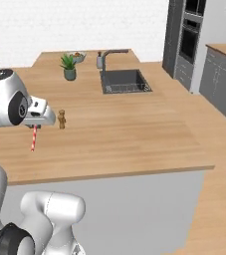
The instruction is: Take a straw from the drawer in front and place it inside the glass cup on the dining counter.
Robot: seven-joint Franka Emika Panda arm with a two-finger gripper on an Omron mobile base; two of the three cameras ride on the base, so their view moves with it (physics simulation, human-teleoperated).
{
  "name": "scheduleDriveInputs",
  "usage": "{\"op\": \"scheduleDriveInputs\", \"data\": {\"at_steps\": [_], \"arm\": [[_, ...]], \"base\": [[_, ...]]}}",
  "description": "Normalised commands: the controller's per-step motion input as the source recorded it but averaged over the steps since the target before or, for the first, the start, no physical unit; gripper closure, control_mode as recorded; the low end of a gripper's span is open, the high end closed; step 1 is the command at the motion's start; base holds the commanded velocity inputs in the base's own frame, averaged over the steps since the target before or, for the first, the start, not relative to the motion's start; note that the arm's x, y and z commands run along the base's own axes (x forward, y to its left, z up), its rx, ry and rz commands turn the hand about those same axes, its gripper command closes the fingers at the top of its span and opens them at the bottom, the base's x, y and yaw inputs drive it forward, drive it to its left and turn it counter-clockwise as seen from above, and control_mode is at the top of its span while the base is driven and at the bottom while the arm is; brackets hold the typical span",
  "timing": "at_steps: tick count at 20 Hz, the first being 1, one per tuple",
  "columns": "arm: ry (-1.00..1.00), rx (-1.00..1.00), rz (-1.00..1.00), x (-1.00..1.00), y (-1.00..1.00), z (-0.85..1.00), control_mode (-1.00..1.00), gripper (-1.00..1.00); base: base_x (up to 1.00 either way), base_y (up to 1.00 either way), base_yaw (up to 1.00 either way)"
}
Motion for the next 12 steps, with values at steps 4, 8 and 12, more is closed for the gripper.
{"op": "scheduleDriveInputs", "data": {"at_steps": [4,8,12], "arm": [[0.0,0.0,0.0,0.0,0.0,0.0,1.0,1.0],[0.0,0.0,0.0,0.0,0.0,0.0,1.0,1.0],[0.0,0.0,0.0,0.0,0.0,0.0,1.0,1.0]], "base": [[0.0,1.0,-0.08],[-0.01,1.0,-0.21],[-0.01,1.0,-0.36]]}}
